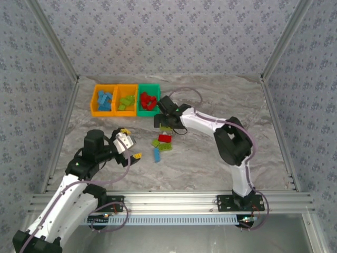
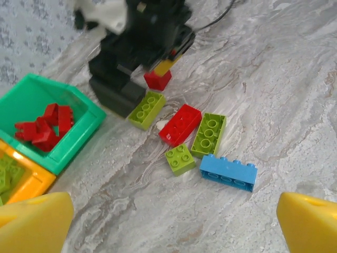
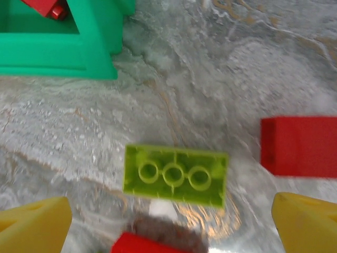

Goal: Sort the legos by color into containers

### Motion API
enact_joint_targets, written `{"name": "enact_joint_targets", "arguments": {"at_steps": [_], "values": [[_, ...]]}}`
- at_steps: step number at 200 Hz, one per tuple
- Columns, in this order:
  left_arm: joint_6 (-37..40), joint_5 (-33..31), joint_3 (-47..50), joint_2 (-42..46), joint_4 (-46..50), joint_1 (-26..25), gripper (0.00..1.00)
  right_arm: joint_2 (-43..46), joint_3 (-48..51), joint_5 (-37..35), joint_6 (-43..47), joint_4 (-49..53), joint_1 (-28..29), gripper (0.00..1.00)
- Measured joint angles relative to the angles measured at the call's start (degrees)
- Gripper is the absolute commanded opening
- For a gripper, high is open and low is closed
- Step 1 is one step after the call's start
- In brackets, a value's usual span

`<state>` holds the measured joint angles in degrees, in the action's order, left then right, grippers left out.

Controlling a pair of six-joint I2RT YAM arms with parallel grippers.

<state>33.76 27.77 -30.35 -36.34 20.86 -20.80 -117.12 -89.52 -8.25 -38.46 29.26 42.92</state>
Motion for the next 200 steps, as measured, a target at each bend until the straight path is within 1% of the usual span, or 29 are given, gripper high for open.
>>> {"name": "enact_joint_targets", "arguments": {"at_steps": [9,27,61,79,85,136,156,177,200], "values": [[1.16,0.11,-0.39,-0.70,0.24,-0.37,0.99,-2.29,-2.14,-0.31,0.15,0.66,0.22,1.00],[2.69,0.07,-1.46,-2.12,0.59,-0.76,0.99,-5.57,-4.98,-1.16,0.35,2.19,0.68,0.94],[3.72,-0.57,-1.99,-3.37,0.83,-0.98,0.99,-7.19,-5.92,-3.17,0.55,4.35,1.18,0.76],[3.74,-1.16,-1.99,-3.37,0.81,-0.98,0.99,-7.19,-5.92,-3.96,0.35,5.01,1.16,0.63],[3.72,-1.55,-1.99,-3.37,0.74,-0.98,0.99,-7.19,-5.97,-4.17,0.44,5.07,1.16,0.61],[3.19,-5.42,-1.97,-1.70,-0.85,-0.98,0.99,-6.60,-5.86,-5.07,0.94,5.16,1.18,0.59],[2.36,-8.26,-1.90,-0.28,-2.12,-0.98,0.99,-4.63,-5.05,-5.07,1.18,5.20,1.29,0.60],[0.07,-13.40,-1.09,1.33,-4.70,-0.96,0.99,-0.52,-4.74,-4.98,2.78,4.48,1.88,0.61],[-3.76,-22.73,0.31,3.02,-8.33,-0.33,0.99,4.31,-5.55,-3.04,5.05,1.01,3.45,0.61]]}}
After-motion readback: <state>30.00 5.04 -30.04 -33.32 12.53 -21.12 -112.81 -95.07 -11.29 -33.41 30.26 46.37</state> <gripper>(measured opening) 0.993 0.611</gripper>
